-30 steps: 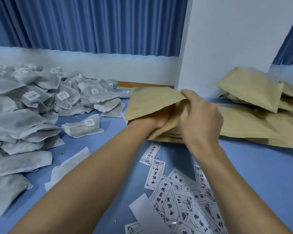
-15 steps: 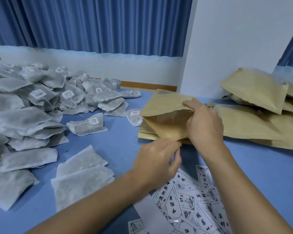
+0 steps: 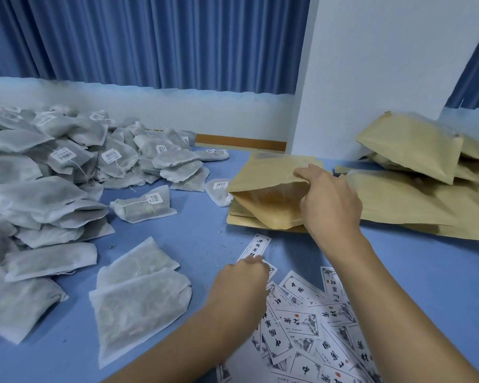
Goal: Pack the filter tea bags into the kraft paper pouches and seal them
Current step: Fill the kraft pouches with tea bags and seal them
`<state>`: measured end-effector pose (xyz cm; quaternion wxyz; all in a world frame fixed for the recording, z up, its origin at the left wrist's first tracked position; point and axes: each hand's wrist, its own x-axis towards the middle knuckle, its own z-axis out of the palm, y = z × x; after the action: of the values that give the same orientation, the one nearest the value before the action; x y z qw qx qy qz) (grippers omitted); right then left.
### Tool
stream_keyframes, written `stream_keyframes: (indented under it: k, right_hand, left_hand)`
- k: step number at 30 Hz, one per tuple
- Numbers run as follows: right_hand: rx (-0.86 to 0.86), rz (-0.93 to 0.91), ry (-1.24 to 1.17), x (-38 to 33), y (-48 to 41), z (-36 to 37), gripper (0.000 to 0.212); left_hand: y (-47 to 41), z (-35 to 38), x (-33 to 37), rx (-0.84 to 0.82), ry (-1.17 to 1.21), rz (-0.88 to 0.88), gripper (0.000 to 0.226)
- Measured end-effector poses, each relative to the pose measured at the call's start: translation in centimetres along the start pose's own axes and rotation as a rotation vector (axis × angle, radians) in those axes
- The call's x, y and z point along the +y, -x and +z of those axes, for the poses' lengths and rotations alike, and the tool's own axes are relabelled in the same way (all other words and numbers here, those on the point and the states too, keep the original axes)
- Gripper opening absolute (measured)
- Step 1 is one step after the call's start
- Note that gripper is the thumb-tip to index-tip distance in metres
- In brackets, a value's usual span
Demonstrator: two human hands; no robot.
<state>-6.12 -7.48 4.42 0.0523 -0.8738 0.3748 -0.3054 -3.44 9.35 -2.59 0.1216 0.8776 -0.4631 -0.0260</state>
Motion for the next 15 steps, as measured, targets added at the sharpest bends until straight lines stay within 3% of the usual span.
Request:
stream_keyframes:
  k: [6, 9, 15]
  right_hand:
    - [0.003, -0.015, -0.020, 0.0, 0.1, 0.1, 0.065]
    - [-0.001, -0.021, -0.030, -0.1, 0.2, 0.3, 0.065]
    - [0.021, -0.046, -0.006, -0.2, 0.1, 0.5, 0.069]
  left_hand:
    - [0.2, 0.3, -0.1, -0.020, 0.047, 0.009, 0.037]
    - [-0.3, 0.7, 0.0, 0.017, 0.085, -0.045, 0.020]
    - [-0.8, 1.3, 0.1, 0.063, 0.016, -0.008, 0.031]
